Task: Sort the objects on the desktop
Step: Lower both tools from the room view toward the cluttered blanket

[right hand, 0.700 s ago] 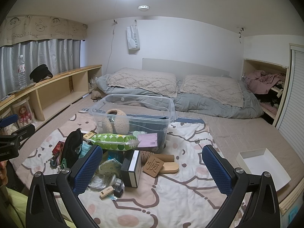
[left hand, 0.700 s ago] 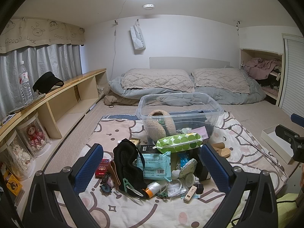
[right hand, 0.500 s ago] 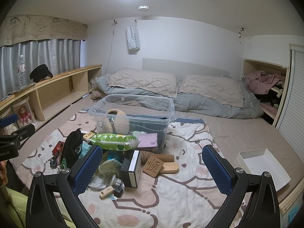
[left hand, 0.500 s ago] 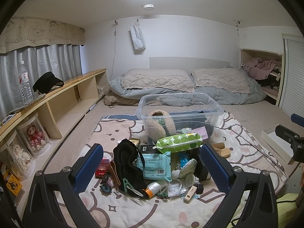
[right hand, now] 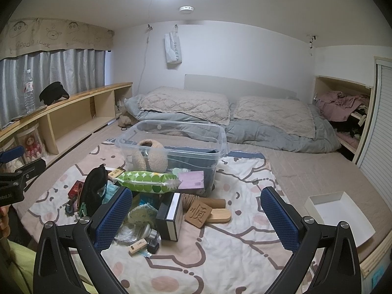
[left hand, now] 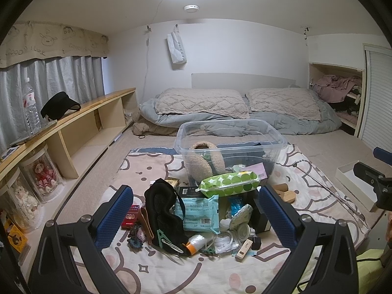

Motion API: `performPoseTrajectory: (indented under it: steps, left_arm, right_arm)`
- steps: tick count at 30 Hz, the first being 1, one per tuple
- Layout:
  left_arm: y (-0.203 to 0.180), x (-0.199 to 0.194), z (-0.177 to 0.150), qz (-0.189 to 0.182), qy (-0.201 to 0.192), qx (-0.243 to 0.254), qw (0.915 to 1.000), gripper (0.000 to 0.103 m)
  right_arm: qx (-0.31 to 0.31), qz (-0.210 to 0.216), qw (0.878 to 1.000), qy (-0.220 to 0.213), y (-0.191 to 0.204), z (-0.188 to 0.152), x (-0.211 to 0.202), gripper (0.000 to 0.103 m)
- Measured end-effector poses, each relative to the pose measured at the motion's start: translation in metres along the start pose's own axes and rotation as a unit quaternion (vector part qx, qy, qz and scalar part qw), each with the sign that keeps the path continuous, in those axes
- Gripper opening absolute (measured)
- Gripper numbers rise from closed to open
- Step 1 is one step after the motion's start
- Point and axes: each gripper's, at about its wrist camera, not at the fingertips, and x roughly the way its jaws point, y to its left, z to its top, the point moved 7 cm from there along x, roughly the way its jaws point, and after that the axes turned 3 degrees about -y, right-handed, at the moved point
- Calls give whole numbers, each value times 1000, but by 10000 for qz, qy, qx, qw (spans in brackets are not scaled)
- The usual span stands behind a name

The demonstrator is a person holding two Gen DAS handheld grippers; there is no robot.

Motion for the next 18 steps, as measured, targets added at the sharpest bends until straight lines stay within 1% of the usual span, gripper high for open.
performPoseTrajectory:
  steps: [5,10,15,18]
  left_arm:
    - [1,0,-2,-24,-21,-97,9999,103]
    - [13,0,2,-72,-77,-340,9994,103]
    - [24,3,5,-139,-127,-594,9981,103]
    - [32,6,7,-59,-178,-715,9973,103]
  right_arm:
    - [64,69,10000,-18,-2,0,-2,103]
    - [254,133,9995,-89,-12,1,-5,103]
    - [700,202,9973,19,-33,-1,2,103]
    - [970,147,9952,52,-47,-3,6,103]
